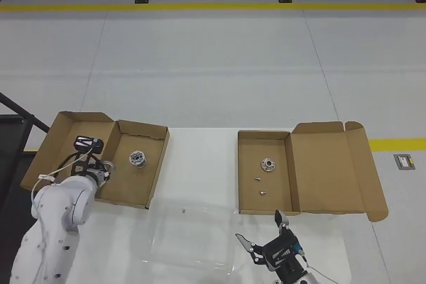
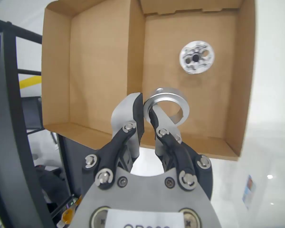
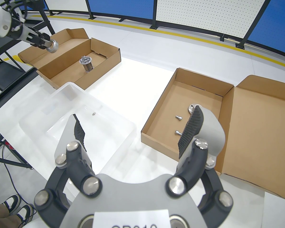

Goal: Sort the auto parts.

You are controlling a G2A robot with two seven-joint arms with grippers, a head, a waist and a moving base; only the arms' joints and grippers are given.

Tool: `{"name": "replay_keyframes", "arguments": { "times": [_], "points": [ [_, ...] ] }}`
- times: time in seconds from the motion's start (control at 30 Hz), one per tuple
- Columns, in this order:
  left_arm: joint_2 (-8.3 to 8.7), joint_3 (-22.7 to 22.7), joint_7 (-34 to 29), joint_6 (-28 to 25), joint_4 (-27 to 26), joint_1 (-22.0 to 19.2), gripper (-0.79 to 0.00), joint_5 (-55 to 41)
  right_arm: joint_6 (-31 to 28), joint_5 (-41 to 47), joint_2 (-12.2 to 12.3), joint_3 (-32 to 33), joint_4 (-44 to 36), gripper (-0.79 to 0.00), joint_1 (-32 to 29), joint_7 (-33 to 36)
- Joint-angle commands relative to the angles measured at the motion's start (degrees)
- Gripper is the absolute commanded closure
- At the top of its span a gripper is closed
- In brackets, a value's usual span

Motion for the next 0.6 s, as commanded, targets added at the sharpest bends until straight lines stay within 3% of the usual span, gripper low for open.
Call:
{"name": "replay_keyframes", "arguments": {
  "times": [0.0, 0.23, 0.57],
  "points": [
    [-0.32, 2.54, -0.94, 0.94, 5.06, -3.37, 0.0, 2.45, 0.0, 0.0, 0.0, 0.0, 0.0, -0.785, 0.0, 0.0],
    [-1.27, 6.98, -1.53, 0.57, 12.53, -7.39, 0.0, 3.82, 0.0, 0.0, 0.0, 0.0, 0.0, -0.785, 0.0, 0.0],
    [-2.25, 10.53, -0.63, -0.27, 18.85, -8.58, 0.0, 4.31, 0.0, 0.0, 0.0, 0.0, 0.0, -0.785, 0.0, 0.0]
  ]
}}
